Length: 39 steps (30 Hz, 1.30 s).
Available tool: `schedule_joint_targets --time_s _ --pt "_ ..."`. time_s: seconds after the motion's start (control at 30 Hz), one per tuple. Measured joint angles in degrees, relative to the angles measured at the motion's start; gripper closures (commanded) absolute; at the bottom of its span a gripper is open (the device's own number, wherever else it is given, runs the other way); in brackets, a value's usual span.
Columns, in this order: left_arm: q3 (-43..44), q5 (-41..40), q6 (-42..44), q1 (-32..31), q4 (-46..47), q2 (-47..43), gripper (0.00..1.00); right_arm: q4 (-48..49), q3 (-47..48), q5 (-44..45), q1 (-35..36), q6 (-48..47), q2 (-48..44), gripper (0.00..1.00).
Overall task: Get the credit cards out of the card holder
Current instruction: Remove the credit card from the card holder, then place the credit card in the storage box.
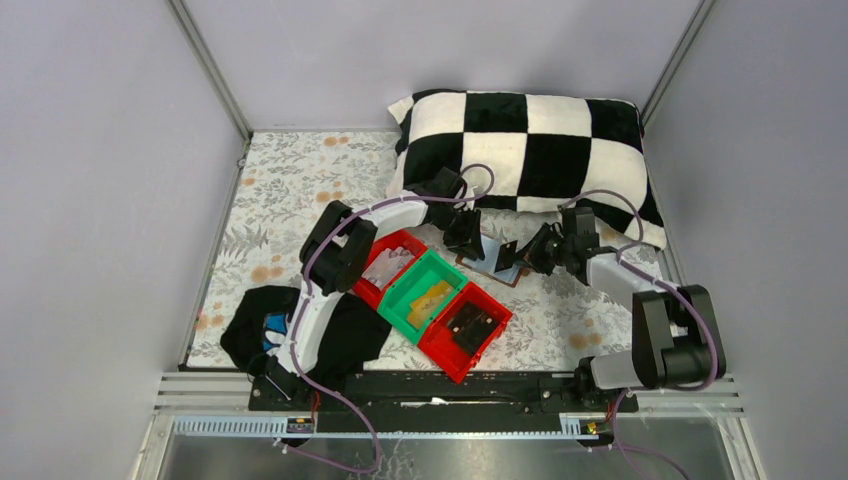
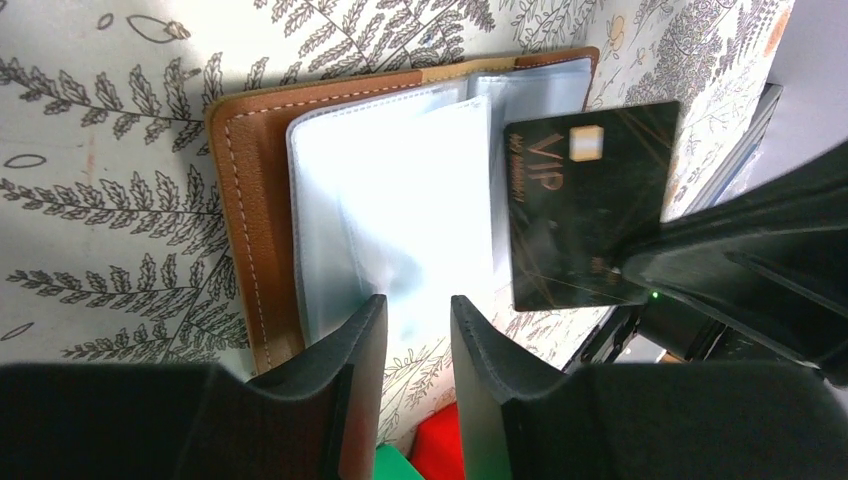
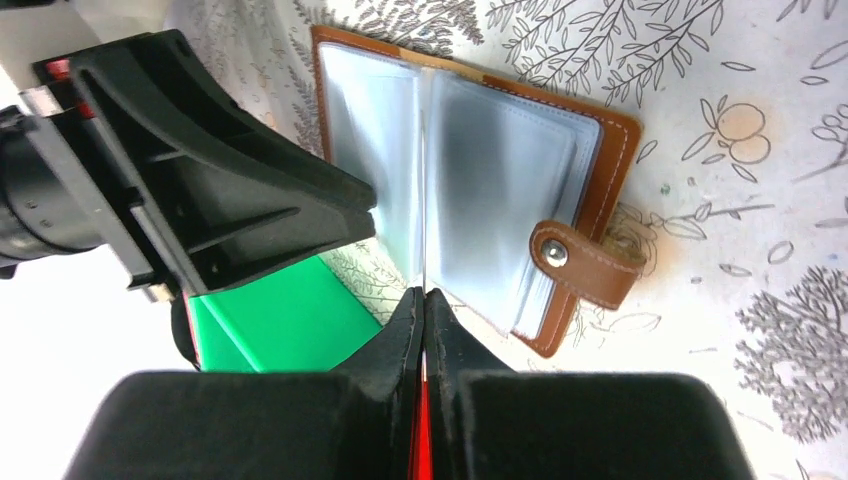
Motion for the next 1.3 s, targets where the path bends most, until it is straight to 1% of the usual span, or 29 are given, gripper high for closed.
schedule_joint_targets --time_s 0.2,0.3,0.4,0.53,0.67,0.77,0.83,0.9,0.93,1.07,1.17,1.23,1.3 --pt "0.02 -1.46 -0.13 -0.7 -0.74 -1.55 0.63 -6.16 0.79 2.75 0.0 -0.85 -7.43 1.0" --pt "0.04 -2.12 -0.13 -0.79 -0.98 -3.45 0.62 -9.79 2.6 3.63 0.0 -1.29 -9.73 1.0" --pt "0.13 -2.95 -0.09 -0.85 -1.44 -6.62 0.61 -13.16 3.87 4.63 0.0 -0.85 -14.27 1.0" --pt "-0.83 -5.77 -0.35 -0.07 -1.95 -14.01 0.6 -19.02 5.92 5.57 0.13 2.6 -22.67 1.0" --pt "-7.34 -8.37 -1.27 2.71 0.09 -25.9 0.59 -25.16 6.23 7.34 1.29 8.26 -32.7 1.0" --pt "-13.09 -10.67 -1.53 5.07 1.03 -34.45 0.59 -27.8 5.62 8.39 4.31 12.96 -39.08 1.0" --pt "-16.87 -12.35 -1.64 6.16 1.33 -39.12 0.59 -28.89 4.48 10.19 9.22 16.65 -42.12 1.0" --pt "-19.43 -13.55 -1.64 6.4 1.25 -41.79 0.59 -29.99 3.15 13.64 16.59 20.76 -43.89 1.0" --pt "-20.72 -14.1 -1.62 6.45 1.29 -42.8 0.59 -30.34 2.27 16.5 21.62 23.3 -44.26 1.0" --pt "-25.33 -15.52 -1.46 6.75 0.44 -44.94 0.59 -30.86 -0.83 25.03 37.2 31.5 -43.12 1.0" --pt "-28.04 -16.15 -1.49 7.06 -0.52 -46.25 0.58 -30.77 -1.99 30.36 44.63 36.33 -39.69 1.0" --pt "-29.35 -16.46 -1.49 7.13 -0.94 -47.6 0.58 -30.58 -1.99 32.81 47.39 38.88 -36.89 1.0" --pt "-30.23 -16.76 -1.51 7.17 -0.94 -49.22 0.58 -30.36 -2.34 34.75 48.63 41.31 -35.15 1.0"
